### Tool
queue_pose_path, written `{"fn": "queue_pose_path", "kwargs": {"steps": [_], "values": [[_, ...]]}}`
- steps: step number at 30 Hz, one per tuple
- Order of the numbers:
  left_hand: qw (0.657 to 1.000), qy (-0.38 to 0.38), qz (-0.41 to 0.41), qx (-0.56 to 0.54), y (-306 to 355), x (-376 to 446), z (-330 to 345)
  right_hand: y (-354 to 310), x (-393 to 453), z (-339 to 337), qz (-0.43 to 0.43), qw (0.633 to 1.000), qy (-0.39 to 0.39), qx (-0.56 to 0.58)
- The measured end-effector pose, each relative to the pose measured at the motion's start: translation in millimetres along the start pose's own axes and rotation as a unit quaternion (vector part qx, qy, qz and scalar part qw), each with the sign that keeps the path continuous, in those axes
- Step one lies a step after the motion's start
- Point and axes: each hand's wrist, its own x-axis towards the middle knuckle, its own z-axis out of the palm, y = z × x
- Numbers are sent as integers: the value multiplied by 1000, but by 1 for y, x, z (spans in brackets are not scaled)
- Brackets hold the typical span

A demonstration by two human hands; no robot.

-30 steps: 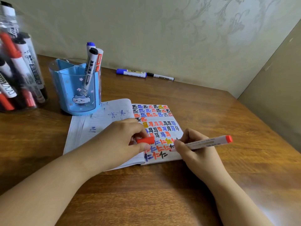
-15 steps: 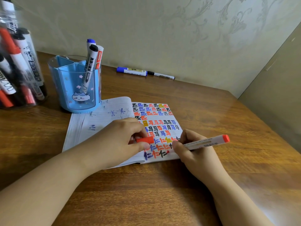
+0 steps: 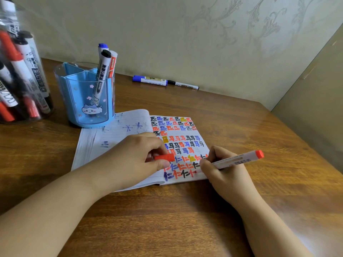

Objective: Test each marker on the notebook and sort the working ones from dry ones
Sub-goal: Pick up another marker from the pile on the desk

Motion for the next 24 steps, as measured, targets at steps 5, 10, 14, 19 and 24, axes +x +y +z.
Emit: {"fn": "queue_pose_path", "kwargs": {"steps": [5, 10, 14, 19, 24], "values": [[1000, 0, 5, 4, 2, 0, -1, 2, -2, 1, -16, 1000, 8, -13], [1000, -5, -1, -5, 2, 1, -6, -2, -3, -1, -16, 999, 36, 20], [999, 20, -17, -20, 3, 1, -14, -24, 4, 0, -51, 994, 69, 66], [996, 74, -52, -23, -1, 3, -21, -60, 35, 11, -47, 986, -12, 159], [989, 124, -76, -5, -6, 5, -23, -65, 53, 37, -19, 938, 29, 345]]}}
